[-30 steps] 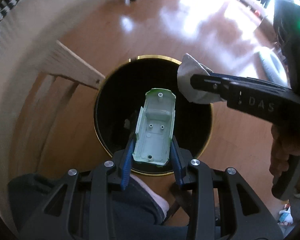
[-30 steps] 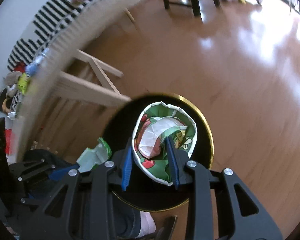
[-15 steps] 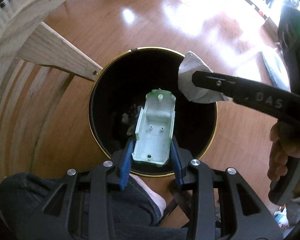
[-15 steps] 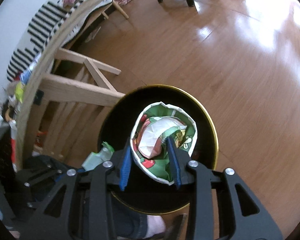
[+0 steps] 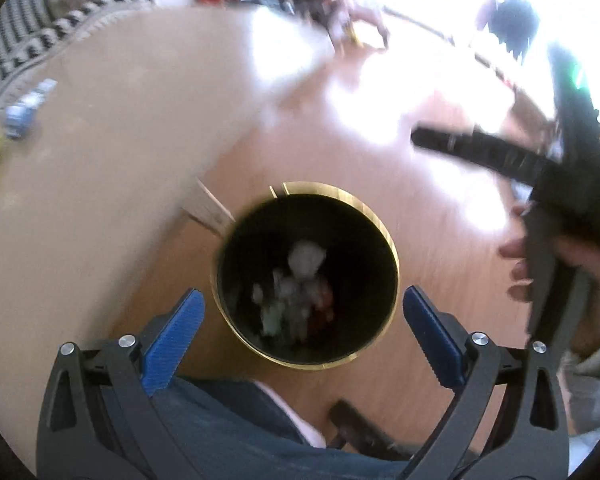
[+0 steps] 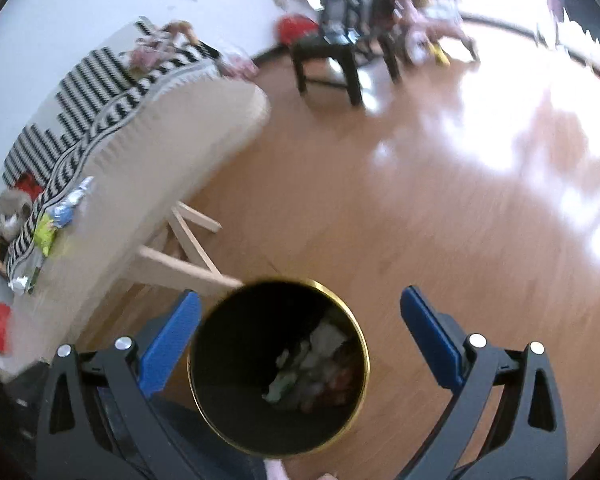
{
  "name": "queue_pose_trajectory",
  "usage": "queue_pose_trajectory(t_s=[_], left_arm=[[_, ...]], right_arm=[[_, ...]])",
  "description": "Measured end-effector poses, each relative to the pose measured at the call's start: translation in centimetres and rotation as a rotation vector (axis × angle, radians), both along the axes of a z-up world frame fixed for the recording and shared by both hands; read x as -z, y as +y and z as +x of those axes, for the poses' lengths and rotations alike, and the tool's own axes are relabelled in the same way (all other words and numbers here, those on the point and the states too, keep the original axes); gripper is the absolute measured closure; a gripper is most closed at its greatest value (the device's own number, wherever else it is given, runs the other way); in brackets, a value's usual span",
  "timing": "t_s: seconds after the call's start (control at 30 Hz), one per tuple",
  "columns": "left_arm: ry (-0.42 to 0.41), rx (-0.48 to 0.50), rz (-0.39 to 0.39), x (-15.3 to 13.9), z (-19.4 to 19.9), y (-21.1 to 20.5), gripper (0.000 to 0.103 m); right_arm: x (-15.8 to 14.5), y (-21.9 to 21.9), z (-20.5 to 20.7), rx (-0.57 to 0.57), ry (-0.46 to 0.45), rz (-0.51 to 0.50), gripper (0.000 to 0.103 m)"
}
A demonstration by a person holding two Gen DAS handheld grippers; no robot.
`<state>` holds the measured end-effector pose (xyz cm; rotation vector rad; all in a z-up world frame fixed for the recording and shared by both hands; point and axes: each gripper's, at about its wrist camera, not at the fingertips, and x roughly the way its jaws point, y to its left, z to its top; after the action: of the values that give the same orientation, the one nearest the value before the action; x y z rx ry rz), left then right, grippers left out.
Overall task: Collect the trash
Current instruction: 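Move both grippers back over the table toward the tissue and foil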
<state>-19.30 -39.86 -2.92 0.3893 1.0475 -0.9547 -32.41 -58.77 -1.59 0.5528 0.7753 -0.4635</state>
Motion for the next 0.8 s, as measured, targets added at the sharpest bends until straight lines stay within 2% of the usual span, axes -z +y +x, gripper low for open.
queue_pose_trajectory(t_s=[0.1, 0.23, 0.4, 0.5, 0.63, 0.8], left_arm=[[-0.037, -0.141, -0.057, -2.9, 3.2, 4.6, 0.006], [-0.073, -0.373, -0.062, -4.5, 8.1, 11.8, 0.006], [-0.085, -0.607, -0.008, -4.1, 12.9, 22.2, 0.006], [-0.083, -0.723, 0.038, -3.7, 15.7, 27.6, 0.006], [-0.036, -0.845, 0.047, -3.0, 19.4, 33.0, 0.006], [-0.034, -0.879, 0.062, -2.3, 23.6, 35.1, 0.006]], right_arm=[[-1.8, 2.1, 3.7, -0.097, -0.002, -0.053, 0.006], [-2.9, 6.1, 9.1, -0.234, 0.018, -0.076, 0.006], [-2.7, 12.5, 15.7, -0.409, 0.077, -0.089, 0.006], [-1.9, 15.7, 18.6, -0.471, 0.126, -0.125, 0.006], [-0.8, 18.4, 22.2, -0.52, 0.184, -0.166, 0.006], [-0.4, 20.6, 27.4, -0.565, 0.218, -0.226, 0.006]])
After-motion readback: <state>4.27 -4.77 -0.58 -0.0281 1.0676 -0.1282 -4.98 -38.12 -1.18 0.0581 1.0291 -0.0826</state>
